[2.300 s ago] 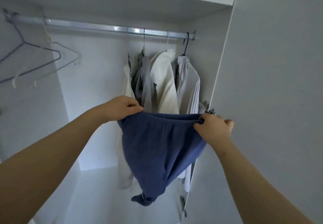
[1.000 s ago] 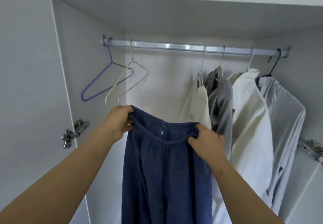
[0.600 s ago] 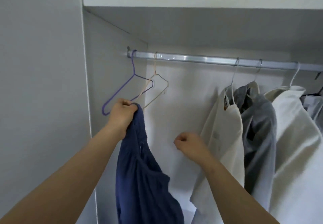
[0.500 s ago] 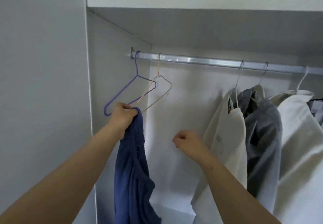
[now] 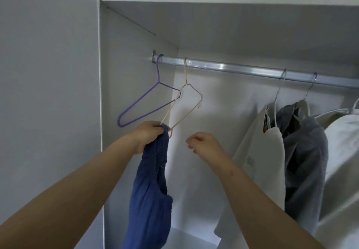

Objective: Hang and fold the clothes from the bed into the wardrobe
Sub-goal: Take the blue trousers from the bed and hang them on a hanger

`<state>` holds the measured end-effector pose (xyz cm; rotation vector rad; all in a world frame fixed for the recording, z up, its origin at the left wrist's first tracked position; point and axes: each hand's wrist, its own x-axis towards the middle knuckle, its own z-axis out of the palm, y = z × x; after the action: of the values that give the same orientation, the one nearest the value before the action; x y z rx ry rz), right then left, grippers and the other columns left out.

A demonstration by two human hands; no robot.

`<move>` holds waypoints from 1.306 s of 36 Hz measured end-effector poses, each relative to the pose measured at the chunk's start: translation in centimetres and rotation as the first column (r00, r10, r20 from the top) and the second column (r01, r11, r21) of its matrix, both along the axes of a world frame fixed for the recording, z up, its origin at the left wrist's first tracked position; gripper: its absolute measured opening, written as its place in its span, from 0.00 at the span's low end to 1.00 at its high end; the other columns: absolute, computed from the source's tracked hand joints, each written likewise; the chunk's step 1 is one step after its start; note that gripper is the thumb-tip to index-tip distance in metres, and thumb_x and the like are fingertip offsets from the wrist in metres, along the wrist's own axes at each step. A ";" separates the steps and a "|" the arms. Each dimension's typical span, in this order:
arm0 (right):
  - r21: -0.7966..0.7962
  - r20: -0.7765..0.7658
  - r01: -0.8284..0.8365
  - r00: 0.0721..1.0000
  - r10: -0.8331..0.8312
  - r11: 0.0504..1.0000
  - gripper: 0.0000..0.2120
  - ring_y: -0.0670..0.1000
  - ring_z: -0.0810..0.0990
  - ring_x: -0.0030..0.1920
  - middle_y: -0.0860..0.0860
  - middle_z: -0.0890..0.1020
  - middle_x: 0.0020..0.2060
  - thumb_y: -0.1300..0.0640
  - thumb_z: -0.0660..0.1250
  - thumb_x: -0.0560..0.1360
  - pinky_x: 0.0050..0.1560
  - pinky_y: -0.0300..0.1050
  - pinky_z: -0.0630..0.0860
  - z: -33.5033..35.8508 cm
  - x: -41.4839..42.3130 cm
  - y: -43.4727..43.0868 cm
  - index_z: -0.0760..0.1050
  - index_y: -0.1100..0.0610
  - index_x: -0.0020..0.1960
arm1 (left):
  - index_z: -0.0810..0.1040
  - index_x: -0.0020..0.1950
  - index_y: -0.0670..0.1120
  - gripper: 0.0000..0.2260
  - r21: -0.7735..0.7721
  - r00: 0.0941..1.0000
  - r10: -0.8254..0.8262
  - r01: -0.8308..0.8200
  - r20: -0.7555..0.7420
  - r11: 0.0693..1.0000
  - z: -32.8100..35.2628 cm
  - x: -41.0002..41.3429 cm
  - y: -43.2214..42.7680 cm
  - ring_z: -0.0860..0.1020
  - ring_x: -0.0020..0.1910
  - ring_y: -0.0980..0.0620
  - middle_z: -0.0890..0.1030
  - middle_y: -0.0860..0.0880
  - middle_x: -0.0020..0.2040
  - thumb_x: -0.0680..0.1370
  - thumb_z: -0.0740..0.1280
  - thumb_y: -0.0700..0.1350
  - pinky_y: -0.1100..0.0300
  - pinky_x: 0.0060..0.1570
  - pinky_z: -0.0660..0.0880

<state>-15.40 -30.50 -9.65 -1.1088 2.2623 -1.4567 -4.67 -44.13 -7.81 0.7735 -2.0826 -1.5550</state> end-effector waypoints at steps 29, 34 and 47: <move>-0.236 0.310 0.168 0.946 -0.089 0.957 0.14 0.48 0.63 0.28 0.52 0.68 0.29 0.65 0.58 0.78 0.27 0.38 0.61 6.0 -1.6 -4.7 0.67 0.59 0.33 | 0.77 0.46 0.48 0.09 -0.032 0.997 -0.071 0.069 -0.040 0.997 3.1 -0.8 1.0 0.76 0.40 0.53 0.78 0.47 0.43 0.79 0.59 0.38 0.61 0.38 0.76; -0.321 0.292 0.203 0.950 -0.107 0.925 0.11 0.47 0.65 0.28 0.51 0.70 0.30 0.62 0.58 0.79 0.28 0.35 0.63 5.7 -1.9 -2.9 0.72 0.58 0.39 | 0.78 0.44 0.48 0.11 0.015 0.994 -0.037 0.039 -0.104 0.999 3.1 -1.4 1.6 0.75 0.39 0.52 0.77 0.48 0.41 0.79 0.59 0.37 0.62 0.35 0.74; -0.414 0.244 0.308 0.944 -0.221 0.857 0.09 0.46 0.65 0.26 0.50 0.69 0.27 0.59 0.60 0.79 0.23 0.32 0.64 2.6 -2.5 3.5 0.73 0.56 0.41 | 0.77 0.46 0.44 0.09 0.163 0.992 -0.038 0.057 -0.118 0.985 -0.1 -3.0 4.8 0.75 0.39 0.53 0.77 0.48 0.41 0.80 0.58 0.37 0.62 0.39 0.73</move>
<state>-17.89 -27.01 -7.08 -0.7278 2.0608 -2.1777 -7.67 -39.29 -7.93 0.6786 -1.9208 -1.7739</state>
